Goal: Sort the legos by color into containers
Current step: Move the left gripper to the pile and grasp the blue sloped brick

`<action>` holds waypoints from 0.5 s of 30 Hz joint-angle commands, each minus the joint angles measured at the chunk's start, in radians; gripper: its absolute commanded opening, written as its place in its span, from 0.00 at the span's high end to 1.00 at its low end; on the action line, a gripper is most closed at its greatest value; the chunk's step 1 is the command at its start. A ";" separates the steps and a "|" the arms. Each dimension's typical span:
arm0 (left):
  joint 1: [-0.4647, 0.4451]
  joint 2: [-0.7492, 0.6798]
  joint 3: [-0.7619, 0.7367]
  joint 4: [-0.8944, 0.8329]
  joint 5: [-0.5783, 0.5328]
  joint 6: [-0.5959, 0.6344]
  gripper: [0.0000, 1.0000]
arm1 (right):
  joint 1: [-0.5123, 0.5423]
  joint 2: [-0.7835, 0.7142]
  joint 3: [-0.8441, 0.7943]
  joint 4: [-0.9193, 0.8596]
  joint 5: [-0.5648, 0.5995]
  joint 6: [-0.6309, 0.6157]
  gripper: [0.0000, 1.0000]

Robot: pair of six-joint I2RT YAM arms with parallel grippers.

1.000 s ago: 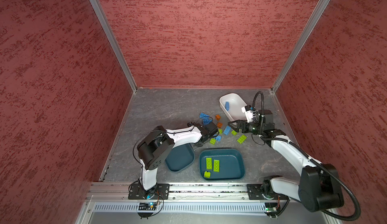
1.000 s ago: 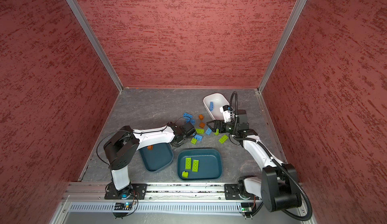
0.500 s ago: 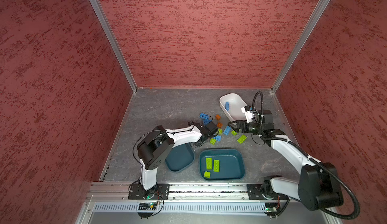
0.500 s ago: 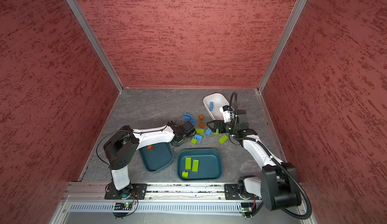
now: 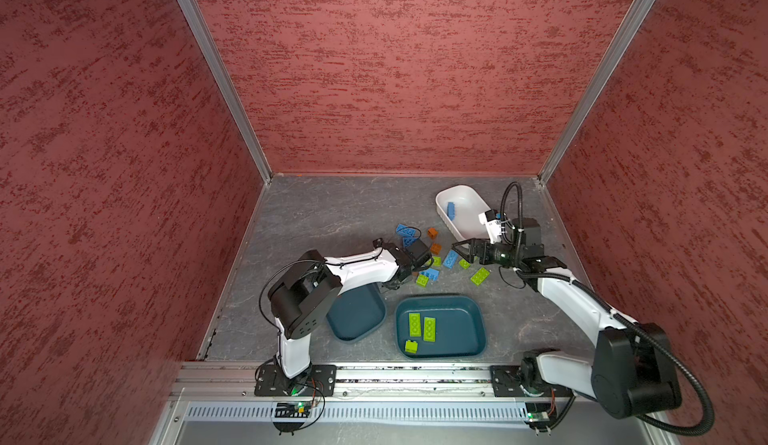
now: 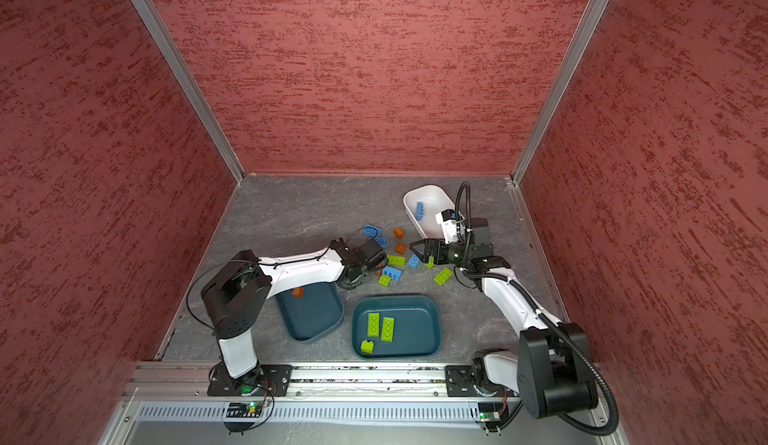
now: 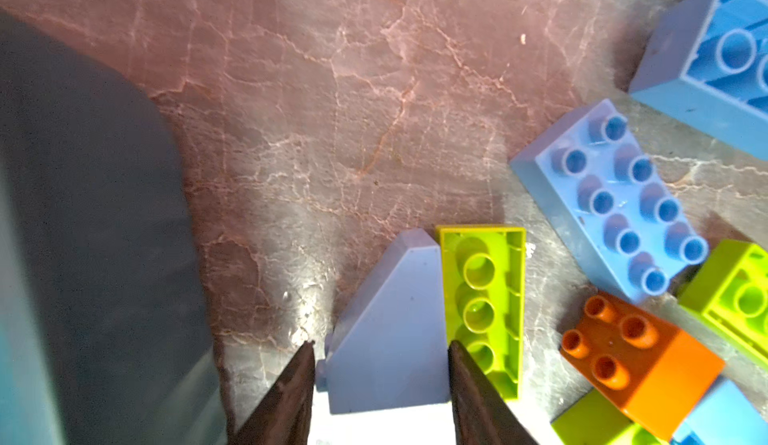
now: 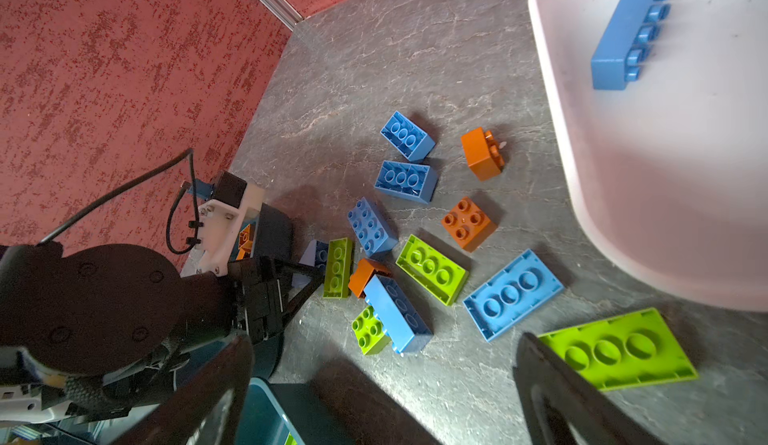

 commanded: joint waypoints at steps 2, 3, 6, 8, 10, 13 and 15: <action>0.009 -0.030 0.009 0.008 -0.002 0.021 0.48 | -0.005 0.008 0.036 0.018 -0.022 -0.021 0.01; 0.009 -0.032 0.007 0.009 -0.001 0.020 0.49 | -0.005 0.007 0.034 0.018 -0.023 -0.021 0.01; 0.010 -0.037 -0.001 0.014 0.000 0.020 0.50 | -0.005 0.009 0.033 0.020 -0.024 -0.020 0.01; 0.011 -0.034 -0.011 0.025 0.008 0.021 0.51 | -0.005 0.009 0.033 0.020 -0.024 -0.021 0.01; 0.012 -0.028 -0.015 0.035 0.017 0.024 0.53 | -0.005 0.008 0.033 0.020 -0.024 -0.022 0.01; 0.013 -0.030 -0.011 0.036 0.017 0.036 0.57 | -0.005 0.006 0.032 0.017 -0.025 -0.021 0.01; 0.014 -0.036 -0.013 0.035 0.013 0.038 0.58 | -0.005 0.003 0.029 0.017 -0.024 -0.021 0.01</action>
